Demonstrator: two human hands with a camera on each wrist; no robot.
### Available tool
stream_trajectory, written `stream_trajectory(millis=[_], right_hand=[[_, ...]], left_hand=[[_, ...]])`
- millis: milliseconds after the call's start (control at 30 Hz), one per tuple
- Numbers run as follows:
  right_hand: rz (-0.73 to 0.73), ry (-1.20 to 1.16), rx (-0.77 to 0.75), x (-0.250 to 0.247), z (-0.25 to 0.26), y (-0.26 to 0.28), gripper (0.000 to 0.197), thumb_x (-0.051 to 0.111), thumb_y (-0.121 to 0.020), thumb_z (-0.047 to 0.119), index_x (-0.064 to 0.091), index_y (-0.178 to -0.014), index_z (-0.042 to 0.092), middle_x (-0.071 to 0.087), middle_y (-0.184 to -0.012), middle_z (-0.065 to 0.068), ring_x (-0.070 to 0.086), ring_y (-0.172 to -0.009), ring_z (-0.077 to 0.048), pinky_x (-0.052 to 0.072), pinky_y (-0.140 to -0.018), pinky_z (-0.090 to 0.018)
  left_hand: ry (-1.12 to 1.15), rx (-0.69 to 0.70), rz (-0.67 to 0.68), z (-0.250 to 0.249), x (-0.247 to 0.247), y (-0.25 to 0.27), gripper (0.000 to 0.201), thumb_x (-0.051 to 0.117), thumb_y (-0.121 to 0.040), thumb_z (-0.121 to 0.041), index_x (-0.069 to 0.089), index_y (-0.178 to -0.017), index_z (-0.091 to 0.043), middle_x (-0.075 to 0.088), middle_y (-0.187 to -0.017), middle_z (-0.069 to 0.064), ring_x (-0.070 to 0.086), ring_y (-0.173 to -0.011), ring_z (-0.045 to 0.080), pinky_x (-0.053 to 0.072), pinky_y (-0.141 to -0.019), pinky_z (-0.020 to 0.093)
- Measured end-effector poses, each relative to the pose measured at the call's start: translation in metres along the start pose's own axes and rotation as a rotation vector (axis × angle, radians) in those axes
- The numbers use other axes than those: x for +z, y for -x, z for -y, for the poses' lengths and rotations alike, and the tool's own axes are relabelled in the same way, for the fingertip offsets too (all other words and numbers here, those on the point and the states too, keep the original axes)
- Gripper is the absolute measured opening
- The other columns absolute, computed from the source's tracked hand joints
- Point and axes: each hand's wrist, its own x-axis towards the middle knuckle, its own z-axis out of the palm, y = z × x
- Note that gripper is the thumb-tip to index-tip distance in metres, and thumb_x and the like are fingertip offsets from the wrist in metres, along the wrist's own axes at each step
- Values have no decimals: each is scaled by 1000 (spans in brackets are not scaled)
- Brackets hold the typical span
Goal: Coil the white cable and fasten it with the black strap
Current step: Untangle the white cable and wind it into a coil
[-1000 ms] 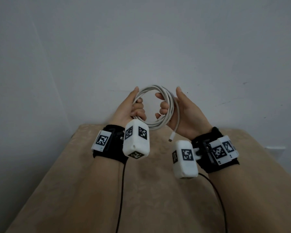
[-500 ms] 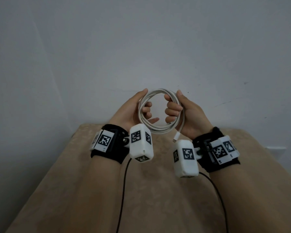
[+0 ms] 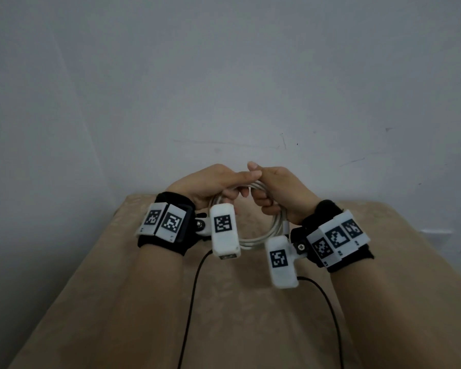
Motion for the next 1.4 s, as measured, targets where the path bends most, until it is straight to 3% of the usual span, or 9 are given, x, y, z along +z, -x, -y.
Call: stream_trajectory(millis=[133,333,600,800,967,1067,1200,1333,1400], right_hand=[[-3,-94,-34,-3,3,1,45,40,-100,41,63,-80,7,48,-54,-1,41,-47,-11,29,-37,-17],[0,-335,-16,-10,6,2,45,36,-101,38,61,-105,1,63,-65,-9,62,-57,-18,51,-48,-25],[40,-496,-85,-12,6,0,36,34,-102,24,58,-112,-1,60,-76,-9,58,-63,-19,54,-65,-31],[-60,-583,-159,-6,4,-7,29,34,-101,15,57,-97,-2,53,-72,-11,53,-59,-19,54,-63,-32],[-18,-508,-152,-15,5,-6,26,31,-100,10,55,-93,0,46,-69,-6,43,-53,-13,44,-55,-25],[108,-344,-47,-15,5,-2,27,32,-99,7,56,-91,-1,47,-66,-6,42,-51,-13,43,-52,-25],[134,-150,27,-5,0,-3,30,36,-101,10,62,-93,-2,49,-67,-7,41,-51,-14,41,-49,-24],[120,-43,27,0,-5,-4,31,37,-101,10,61,-88,-4,53,-69,-9,44,-52,-15,42,-49,-23],[104,-59,20,2,-7,-5,32,37,-101,9,62,-86,-3,56,-66,-7,45,-52,-14,44,-50,-23]], left_hand=[[106,41,-37,0,-1,-3,42,58,-87,-45,48,-60,-14,28,-39,-9,25,-35,6,32,-56,25],[348,87,-150,0,-6,-5,44,60,-89,-43,45,-58,-15,26,-42,-8,22,-35,5,35,-43,16],[740,170,-269,2,-13,-10,42,60,-89,-43,43,-62,-15,28,-43,-8,24,-35,4,36,-43,14],[852,200,-370,2,-10,-16,40,58,-92,-40,44,-64,-15,32,-45,-6,28,-36,5,39,-45,17],[592,83,-226,5,-16,-9,41,50,-95,-41,55,-70,-10,54,-57,3,51,-46,12,55,-70,31],[433,51,-125,4,-22,0,46,47,-95,-43,63,-78,-3,62,-60,9,56,-46,14,57,-71,34],[104,-19,-66,2,-20,4,44,50,-93,-45,64,-80,-6,62,-57,5,53,-43,13,48,-62,30],[-145,-41,-56,2,-15,6,43,53,-93,-41,71,-95,-1,63,-65,-4,45,-45,3,37,-50,19],[-169,-47,-77,3,-15,6,43,51,-95,-40,69,-84,-2,57,-56,-6,41,-41,3,34,-44,15]])
